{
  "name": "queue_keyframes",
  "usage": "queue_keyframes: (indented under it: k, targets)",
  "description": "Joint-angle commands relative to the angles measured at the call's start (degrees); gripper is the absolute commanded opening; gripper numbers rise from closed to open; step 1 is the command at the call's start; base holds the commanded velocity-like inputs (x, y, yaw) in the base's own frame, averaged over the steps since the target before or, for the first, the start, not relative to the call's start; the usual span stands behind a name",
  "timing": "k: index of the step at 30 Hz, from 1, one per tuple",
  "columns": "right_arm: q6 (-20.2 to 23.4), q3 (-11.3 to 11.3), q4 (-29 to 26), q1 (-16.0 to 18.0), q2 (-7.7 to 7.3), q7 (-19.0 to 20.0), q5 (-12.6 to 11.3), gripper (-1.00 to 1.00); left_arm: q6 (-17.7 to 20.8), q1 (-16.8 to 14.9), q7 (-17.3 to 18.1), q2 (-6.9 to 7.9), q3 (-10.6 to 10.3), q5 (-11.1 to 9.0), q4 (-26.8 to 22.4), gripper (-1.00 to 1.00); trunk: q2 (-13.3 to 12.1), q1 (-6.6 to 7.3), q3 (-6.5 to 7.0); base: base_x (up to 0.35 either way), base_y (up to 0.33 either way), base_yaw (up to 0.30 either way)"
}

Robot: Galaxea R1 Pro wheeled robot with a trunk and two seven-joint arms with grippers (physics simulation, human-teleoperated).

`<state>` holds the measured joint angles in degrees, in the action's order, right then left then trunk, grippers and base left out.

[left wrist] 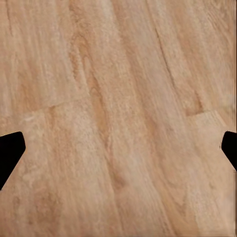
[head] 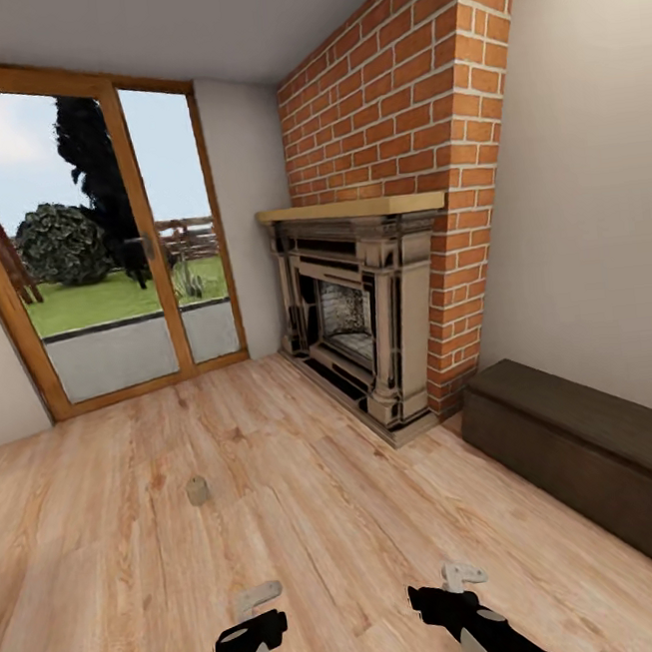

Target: Place each of the two pumpkins and all three candles from the living room inside a cabinet in the living room (use any cabinet), then make sure every cabinet is closed, and position the cauldron so it is next to a table in the living room.

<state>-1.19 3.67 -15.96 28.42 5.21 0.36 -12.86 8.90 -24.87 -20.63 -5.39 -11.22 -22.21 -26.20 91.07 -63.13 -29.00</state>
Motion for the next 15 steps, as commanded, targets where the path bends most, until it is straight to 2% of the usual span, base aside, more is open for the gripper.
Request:
queue_keyframes:
  k: [1,8,15]
  targets:
    - [-0.1,0.4,0.0,0.1,-0.02,0.0,-0.6,1.0,0.3,0.0,-0.5,0.05,-0.5,-0.5,-0.1,1.0,0.0,0.0,-0.08,-0.003,-0.001,-0.29]
    - [-0.1,0.4,0.0,0.1,-0.03,0.0,-0.6,1.0,0.3,0.0,-0.5,0.03,-0.5,-0.5,-0.1,1.0,0.0,0.0,-0.23,-0.023,0.0,-0.29]
    - [-0.1,0.4,0.0,0.1,-0.05,0.0,-0.6,1.0,0.3,0.0,-0.5,0.03,-0.5,-0.6,-0.1,1.0,0.0,0.0,-0.39,-0.144,-0.077,-0.29]
